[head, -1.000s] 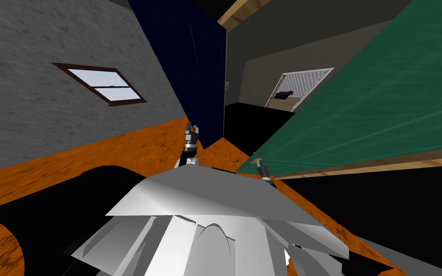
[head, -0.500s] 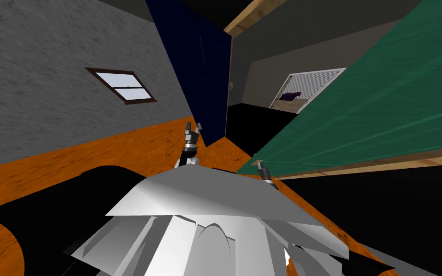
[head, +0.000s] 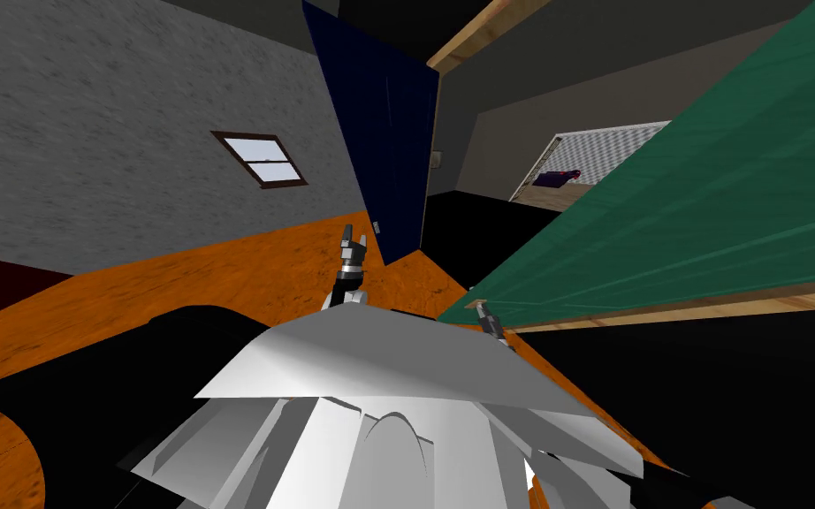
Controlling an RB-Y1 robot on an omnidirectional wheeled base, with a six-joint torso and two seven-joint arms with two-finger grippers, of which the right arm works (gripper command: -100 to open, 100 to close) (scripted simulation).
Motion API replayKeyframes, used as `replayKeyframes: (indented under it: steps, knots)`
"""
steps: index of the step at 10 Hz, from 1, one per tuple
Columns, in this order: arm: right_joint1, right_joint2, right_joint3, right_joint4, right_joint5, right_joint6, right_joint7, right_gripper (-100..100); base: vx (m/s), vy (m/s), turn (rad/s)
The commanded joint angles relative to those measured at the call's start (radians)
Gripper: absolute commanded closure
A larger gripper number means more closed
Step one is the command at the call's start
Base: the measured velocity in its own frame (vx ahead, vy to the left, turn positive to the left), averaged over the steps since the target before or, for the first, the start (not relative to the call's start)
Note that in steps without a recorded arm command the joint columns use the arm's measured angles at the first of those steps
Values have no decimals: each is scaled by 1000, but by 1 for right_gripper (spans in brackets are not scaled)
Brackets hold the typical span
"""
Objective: Pull the door open
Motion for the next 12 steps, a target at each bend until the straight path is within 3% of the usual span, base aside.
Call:
replayKeyframes:
  steps: [1,3,6,7,9,10,12]
  knots:
    - [2,-1,3,28,-3,-30,0,100,-53,-14,65]
    - [4,-1,8,67,-8,-71,-1,100,-57,-29,110]
    - [9,-3,17,147,-17,-157,-3,100,-62,-43,124]
    - [9,-3,17,147,-17,-157,-3,100,-51,-25,30]
    - [13,-4,25,207,-24,-221,-4,100,-62,-24,99]
    - [13,-4,25,207,-24,-221,-4,100,-60,-25,44]
    - [17,-6,32,267,-32,-285,-5,100,-65,-31,98]
